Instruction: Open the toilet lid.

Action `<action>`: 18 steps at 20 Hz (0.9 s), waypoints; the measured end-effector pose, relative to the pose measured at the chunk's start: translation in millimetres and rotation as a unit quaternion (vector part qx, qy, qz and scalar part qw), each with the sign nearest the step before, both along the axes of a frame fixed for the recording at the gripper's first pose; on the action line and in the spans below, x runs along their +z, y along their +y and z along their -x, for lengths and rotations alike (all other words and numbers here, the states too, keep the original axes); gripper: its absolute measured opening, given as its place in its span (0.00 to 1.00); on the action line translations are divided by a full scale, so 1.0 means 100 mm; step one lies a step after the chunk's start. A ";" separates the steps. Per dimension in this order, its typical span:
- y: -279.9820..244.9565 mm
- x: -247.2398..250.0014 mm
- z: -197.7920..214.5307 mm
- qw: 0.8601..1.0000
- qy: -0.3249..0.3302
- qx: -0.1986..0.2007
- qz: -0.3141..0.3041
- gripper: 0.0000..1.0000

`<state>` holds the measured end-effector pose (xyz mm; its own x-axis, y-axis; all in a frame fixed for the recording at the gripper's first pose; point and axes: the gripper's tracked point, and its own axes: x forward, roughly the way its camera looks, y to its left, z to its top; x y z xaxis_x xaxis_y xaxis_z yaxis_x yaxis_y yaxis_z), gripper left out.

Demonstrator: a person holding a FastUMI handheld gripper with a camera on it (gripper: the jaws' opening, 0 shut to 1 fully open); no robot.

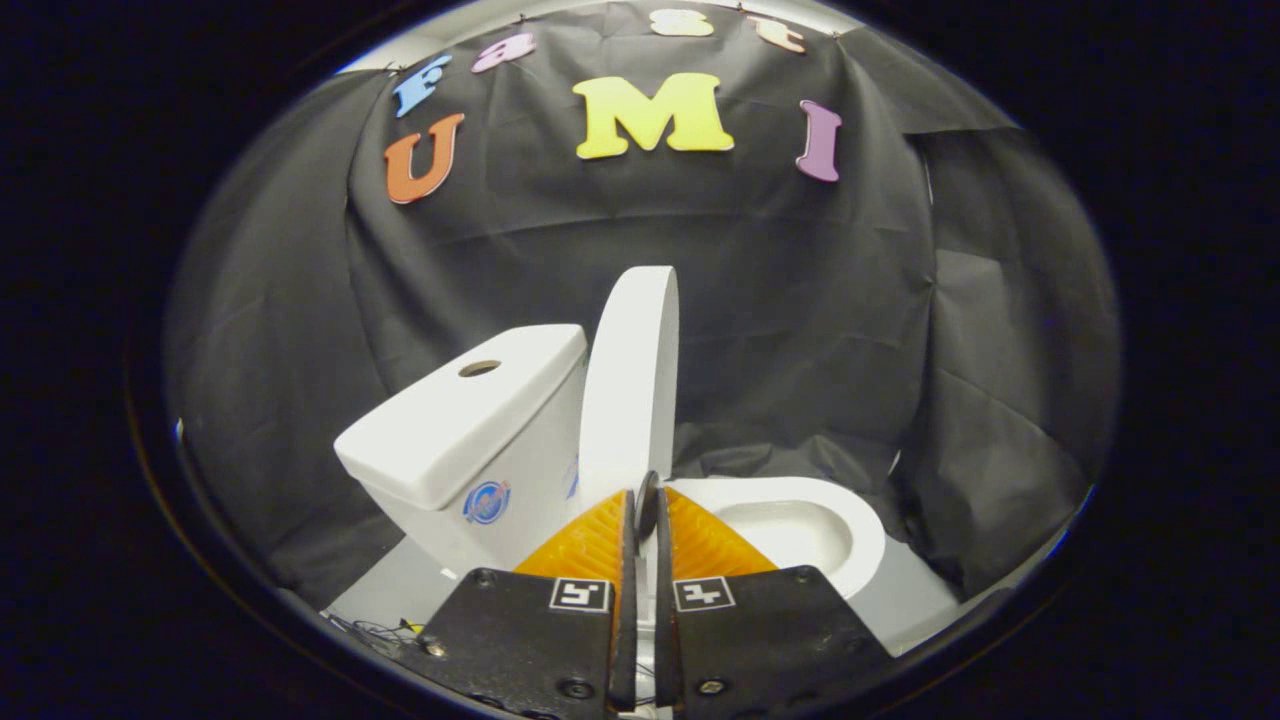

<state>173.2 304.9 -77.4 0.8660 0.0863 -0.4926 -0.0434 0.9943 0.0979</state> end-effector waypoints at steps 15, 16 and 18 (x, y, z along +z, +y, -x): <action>0.68 -0.04 -0.02 0.996 -0.012 0.077 0.043 0.11; 0.72 -0.04 -0.02 0.996 -0.013 0.081 0.045 0.11; 0.78 -0.05 -0.02 0.994 -0.017 0.086 0.059 0.11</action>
<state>174.9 383.0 -82.8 0.8600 0.1781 -0.4782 -0.2157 0.9762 -0.0244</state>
